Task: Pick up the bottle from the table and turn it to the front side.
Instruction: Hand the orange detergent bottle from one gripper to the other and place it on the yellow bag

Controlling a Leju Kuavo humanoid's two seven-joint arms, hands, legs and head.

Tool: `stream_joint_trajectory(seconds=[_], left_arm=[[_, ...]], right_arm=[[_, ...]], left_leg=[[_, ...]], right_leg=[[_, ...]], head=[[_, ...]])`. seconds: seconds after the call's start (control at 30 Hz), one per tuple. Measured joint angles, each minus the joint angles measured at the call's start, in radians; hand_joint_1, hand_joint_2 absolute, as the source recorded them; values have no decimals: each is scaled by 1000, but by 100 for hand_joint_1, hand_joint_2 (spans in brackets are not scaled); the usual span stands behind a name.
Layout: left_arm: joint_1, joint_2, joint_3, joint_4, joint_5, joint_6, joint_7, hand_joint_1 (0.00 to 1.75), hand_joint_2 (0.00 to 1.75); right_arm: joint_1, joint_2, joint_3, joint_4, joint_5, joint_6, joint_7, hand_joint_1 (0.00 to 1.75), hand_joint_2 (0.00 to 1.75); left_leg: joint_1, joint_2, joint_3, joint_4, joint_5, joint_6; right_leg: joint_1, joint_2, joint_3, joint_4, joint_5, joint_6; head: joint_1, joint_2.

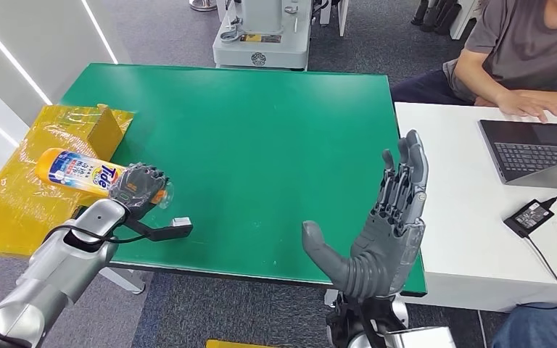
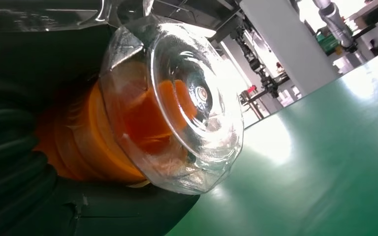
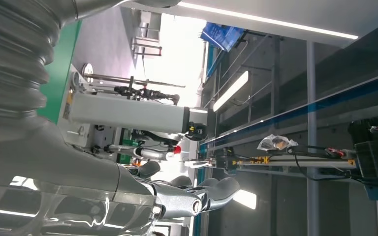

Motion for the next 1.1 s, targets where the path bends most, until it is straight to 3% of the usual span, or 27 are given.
stream_joint_trajectory(seconds=[0.33,0.47,0.57,0.7,0.87,1.1], left_arm=[[0,-3,2,0,3,10,-15,175,175],[3,-4,9,4,9,-7,-8,58,175],[5,-7,22,9,25,-93,33,58,175],[7,-9,38,16,33,-147,58,0,175],[9,-10,60,18,48,-227,89,0,175],[32,-19,90,18,49,-212,113,0,175]], right_arm=[[-24,0,22,12,-17,0,0,0,175],[-41,0,31,23,-23,0,0,0,175],[-45,0,34,28,-18,0,0,0,175],[-45,0,34,30,-14,0,0,0,175],[-45,3,34,30,-13,0,0,0,175],[-45,3,34,30,-10,0,0,0,175]], left_leg=[[0,0,0,0,0,0],[0,0,0,0,0,0],[0,0,0,0,0,0],[0,0,0,0,0,0],[0,1,0,0,0,0],[0,0,0,0,0,0]], right_leg=[[0,0,0,0,0,0],[0,0,0,0,0,0],[0,0,0,0,0,0],[0,-1,0,0,0,-1],[0,0,0,0,0,-1],[0,0,0,0,0,-1]], head=[[0,0],[0,0],[0,0],[0,0],[0,0],[0,0]])
